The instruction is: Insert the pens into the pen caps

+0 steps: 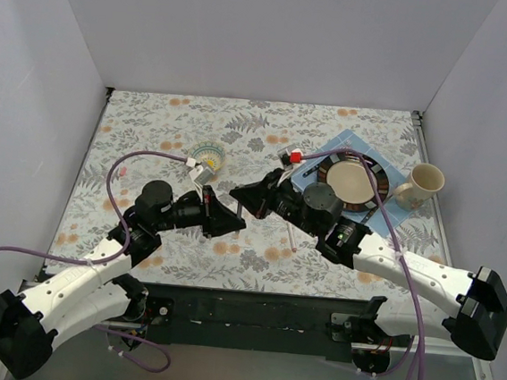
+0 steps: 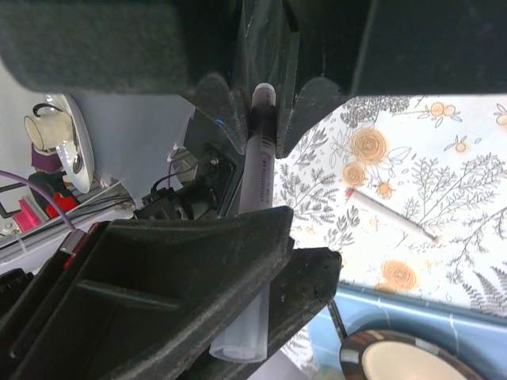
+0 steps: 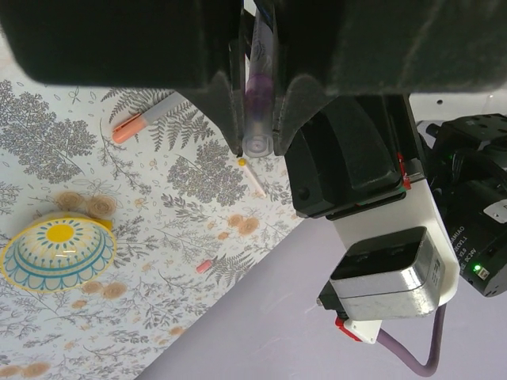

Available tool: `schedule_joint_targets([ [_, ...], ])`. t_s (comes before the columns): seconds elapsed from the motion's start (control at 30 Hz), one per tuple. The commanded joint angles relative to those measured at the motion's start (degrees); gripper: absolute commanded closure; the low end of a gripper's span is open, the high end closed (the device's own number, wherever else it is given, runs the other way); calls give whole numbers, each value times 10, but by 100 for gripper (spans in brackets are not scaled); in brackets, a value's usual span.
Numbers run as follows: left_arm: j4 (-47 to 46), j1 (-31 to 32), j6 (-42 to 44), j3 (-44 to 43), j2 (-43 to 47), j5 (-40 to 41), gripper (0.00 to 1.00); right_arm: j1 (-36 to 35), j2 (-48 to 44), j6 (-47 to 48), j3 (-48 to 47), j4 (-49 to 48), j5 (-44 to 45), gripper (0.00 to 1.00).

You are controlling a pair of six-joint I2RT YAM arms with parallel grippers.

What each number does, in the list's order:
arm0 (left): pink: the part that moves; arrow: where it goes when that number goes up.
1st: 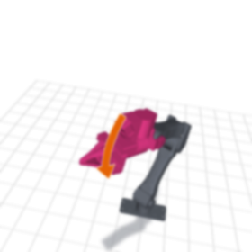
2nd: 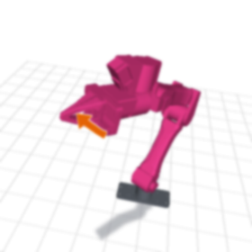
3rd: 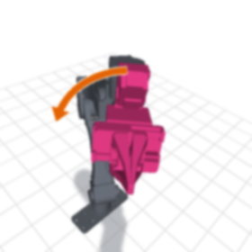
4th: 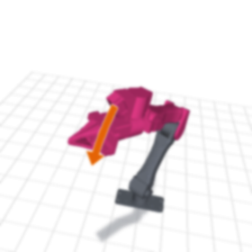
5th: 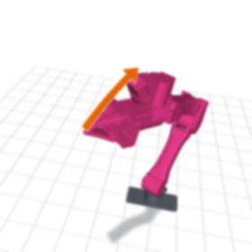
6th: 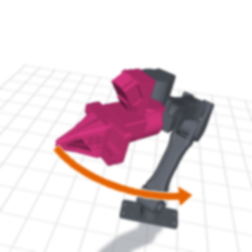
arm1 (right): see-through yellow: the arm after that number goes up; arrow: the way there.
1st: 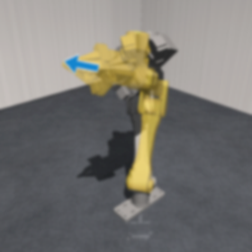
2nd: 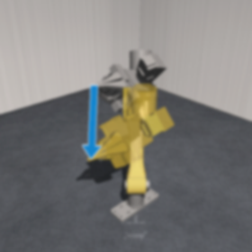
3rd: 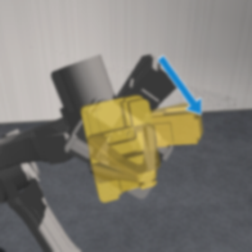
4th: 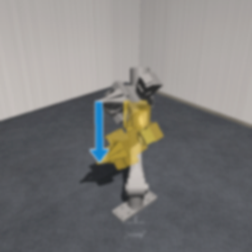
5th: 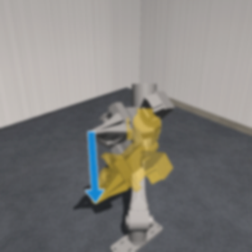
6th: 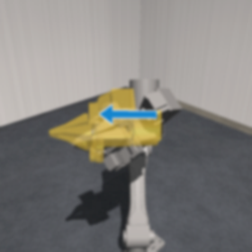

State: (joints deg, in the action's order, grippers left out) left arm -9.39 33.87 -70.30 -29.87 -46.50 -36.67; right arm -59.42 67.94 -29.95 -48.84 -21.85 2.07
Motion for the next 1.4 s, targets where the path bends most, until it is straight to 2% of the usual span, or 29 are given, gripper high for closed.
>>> schedule_joint_targets([
  [0.0,-54,-13,-5,-70,-10,113,100,-42,-4,-12,59,39,-40,99],
  [0.27,-70,-44,-16,-85,-20,142,100,-106,8,-45,121,6,1,99],
  [0.4,-42,-75,-5,-104,-22,146,100,-129,18,-75,142,11,19,99],
  [0.6,-15,-89,10,-105,-30,84,100,-130,-13,-77,113,35,64,99],
  [0.73,56,-90,38,-96,-22,31,100,-118,-33,-61,57,80,86,98],
  [0.77,71,-90,46,-96,-21,31,100,-113,-36,-57,45,82,91,84],
  [0.83,93,-90,53,-90,-16,24,100,-109,-51,-55,33,89,121,65],
  [0.87,113,-90,56,-87,-14,20,100,-105,-58,-53,28,98,130,48],
  [0.93,142,-90,56,-82,-11,29,100,-102,-83,-46,15,112,162,40],
  [0.97,152,-90,56,-82,-12,36,100,-102,-94,-42,12,130,172,29],
  [1.07,196,-90,59,-83,-29,56,100,-101,-148,-36,24,157,206,14],
  [1.17,227,-86,47,-86,-75,82,100,-102,-217,-41,66,174,239,9],
  [1.23,248,-70,22,-91,-104,133,100,-101,-262,-40,102,180,267,7],
  [1.37,273,-1,-24,-99,-178,222,100,-101,-294,-49,127,218,317,7],
])
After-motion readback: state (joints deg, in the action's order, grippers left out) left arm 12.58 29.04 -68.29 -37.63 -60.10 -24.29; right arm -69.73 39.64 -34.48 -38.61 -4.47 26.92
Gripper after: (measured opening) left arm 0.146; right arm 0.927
